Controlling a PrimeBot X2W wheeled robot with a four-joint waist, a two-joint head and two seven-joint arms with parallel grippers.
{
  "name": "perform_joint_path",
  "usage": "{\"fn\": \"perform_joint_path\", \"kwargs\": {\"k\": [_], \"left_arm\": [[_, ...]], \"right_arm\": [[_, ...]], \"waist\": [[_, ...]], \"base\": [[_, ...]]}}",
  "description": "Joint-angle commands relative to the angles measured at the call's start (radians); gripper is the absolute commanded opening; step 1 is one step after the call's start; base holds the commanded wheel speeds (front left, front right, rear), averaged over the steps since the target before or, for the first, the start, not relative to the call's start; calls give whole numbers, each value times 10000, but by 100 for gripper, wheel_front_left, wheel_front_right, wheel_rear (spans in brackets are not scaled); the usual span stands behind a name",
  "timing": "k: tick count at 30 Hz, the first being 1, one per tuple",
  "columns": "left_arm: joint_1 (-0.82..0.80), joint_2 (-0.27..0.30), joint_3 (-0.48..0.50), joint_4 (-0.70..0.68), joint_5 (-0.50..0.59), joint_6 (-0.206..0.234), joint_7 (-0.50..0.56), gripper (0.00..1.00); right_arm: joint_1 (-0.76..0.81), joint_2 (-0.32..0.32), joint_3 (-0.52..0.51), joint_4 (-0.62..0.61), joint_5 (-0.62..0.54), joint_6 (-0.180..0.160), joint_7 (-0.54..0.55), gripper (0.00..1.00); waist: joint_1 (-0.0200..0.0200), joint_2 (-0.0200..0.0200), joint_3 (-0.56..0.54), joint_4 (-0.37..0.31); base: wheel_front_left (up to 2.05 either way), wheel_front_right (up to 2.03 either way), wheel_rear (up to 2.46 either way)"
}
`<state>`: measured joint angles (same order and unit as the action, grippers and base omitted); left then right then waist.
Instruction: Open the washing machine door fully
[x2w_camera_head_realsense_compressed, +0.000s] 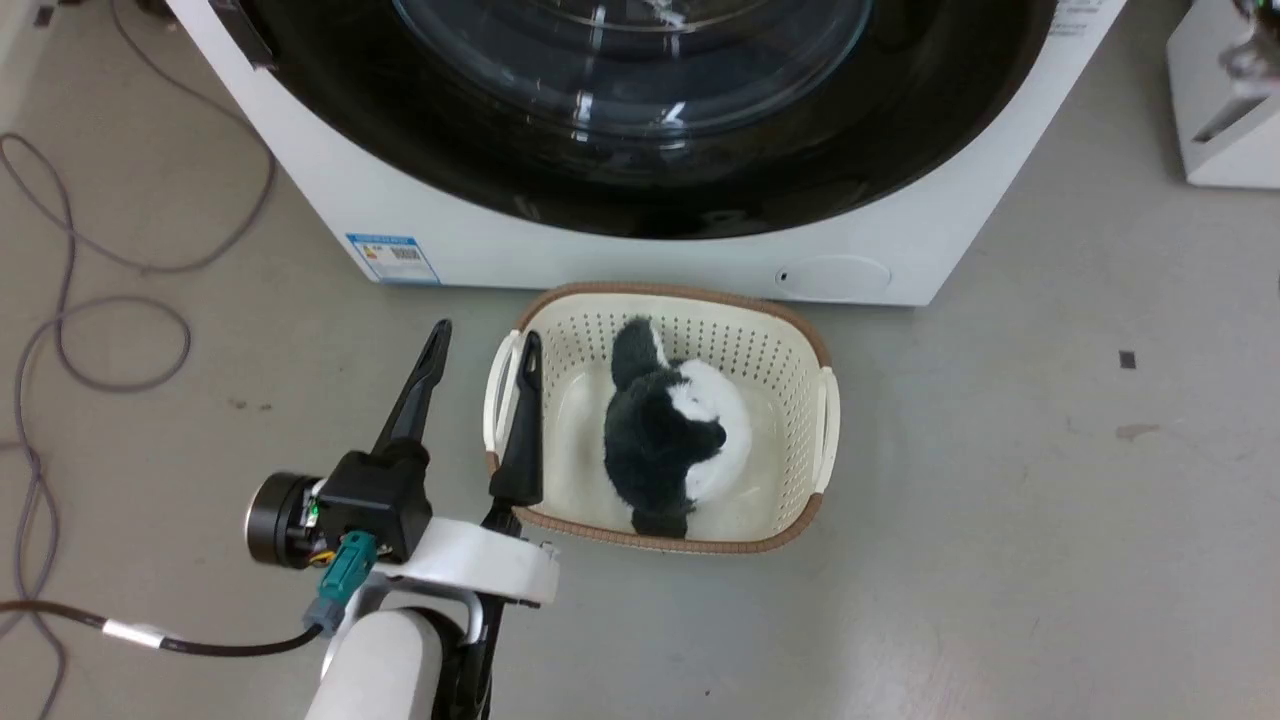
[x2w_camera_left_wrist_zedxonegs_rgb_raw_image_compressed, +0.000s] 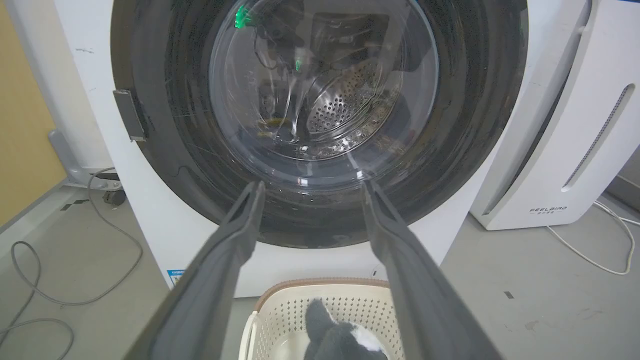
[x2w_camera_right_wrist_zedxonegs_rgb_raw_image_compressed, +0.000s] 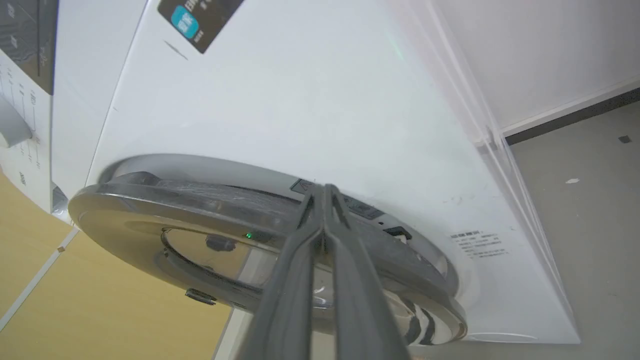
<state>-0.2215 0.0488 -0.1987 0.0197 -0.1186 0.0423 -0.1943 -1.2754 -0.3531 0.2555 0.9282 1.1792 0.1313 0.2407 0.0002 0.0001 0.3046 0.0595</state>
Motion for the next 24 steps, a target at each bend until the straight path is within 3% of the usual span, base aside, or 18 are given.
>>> {"fn": "perform_joint_path", "kwargs": {"k": [1,24], "left_arm": [[-202,13,-69,-38,-80,62,-89,100],[-952,14,-646,2,-590,333,-570,100]], "right_arm": [[-450,-62,144,249,265,-3,145,0],[-3738,342,2573,2458,1587,-5,2501,0]], "waist": [[-2,-1,120,45],[-2,-1,1204,328]], "base": [[0,0,0],[0,0,0]]}}
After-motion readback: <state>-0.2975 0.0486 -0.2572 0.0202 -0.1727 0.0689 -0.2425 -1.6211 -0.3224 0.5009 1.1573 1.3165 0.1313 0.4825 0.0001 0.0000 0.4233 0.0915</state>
